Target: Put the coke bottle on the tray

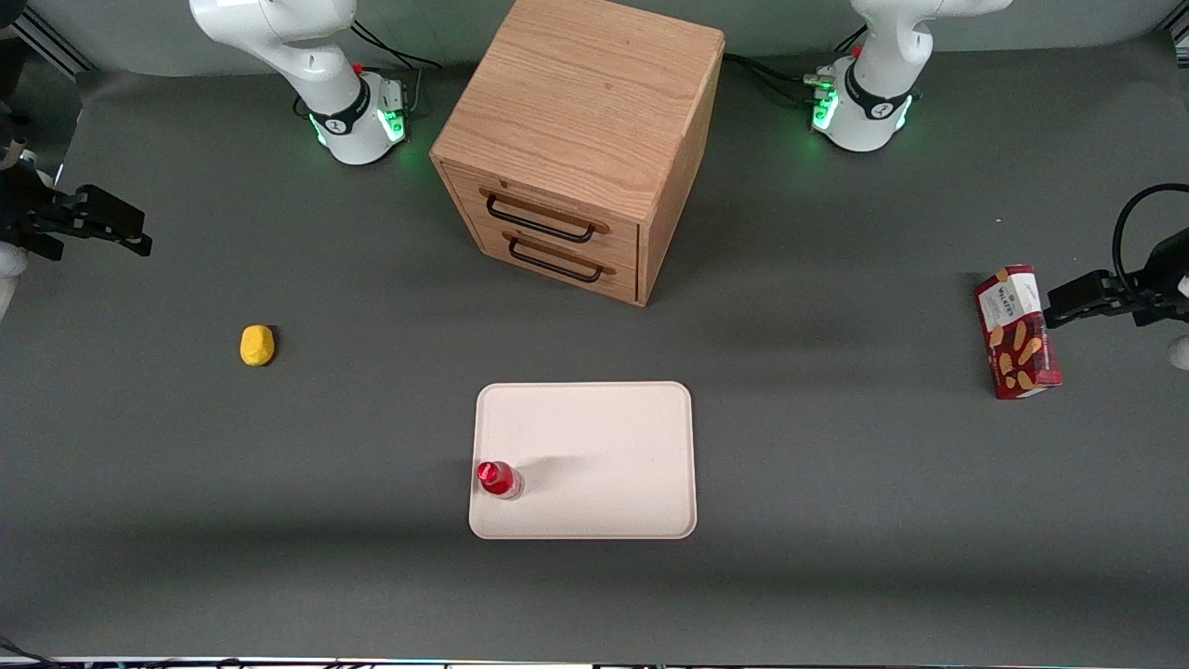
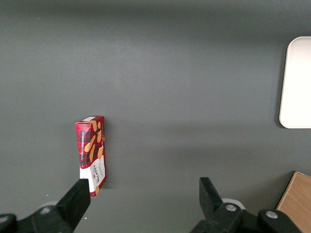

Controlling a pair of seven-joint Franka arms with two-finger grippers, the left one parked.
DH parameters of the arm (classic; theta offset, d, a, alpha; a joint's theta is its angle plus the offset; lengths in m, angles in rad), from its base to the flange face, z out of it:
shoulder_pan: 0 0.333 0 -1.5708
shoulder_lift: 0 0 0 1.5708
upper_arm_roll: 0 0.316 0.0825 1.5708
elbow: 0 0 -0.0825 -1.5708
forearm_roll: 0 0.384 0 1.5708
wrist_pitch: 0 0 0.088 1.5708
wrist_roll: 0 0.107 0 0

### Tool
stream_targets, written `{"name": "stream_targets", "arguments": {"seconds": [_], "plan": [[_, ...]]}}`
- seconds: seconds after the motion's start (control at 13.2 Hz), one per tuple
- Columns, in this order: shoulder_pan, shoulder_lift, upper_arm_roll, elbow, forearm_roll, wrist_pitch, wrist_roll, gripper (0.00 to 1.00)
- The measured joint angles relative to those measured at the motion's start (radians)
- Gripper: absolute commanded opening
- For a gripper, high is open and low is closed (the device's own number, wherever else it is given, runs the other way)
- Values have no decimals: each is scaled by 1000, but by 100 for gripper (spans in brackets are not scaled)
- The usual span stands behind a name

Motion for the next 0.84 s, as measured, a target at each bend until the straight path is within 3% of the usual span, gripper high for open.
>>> {"name": "stream_targets", "arguments": {"seconds": [0.38, 0.84], "plan": [[-19, -73, 4, -197, 14, 169, -28, 100], [-19, -105, -25, -199, 14, 175, -52, 100]]}}
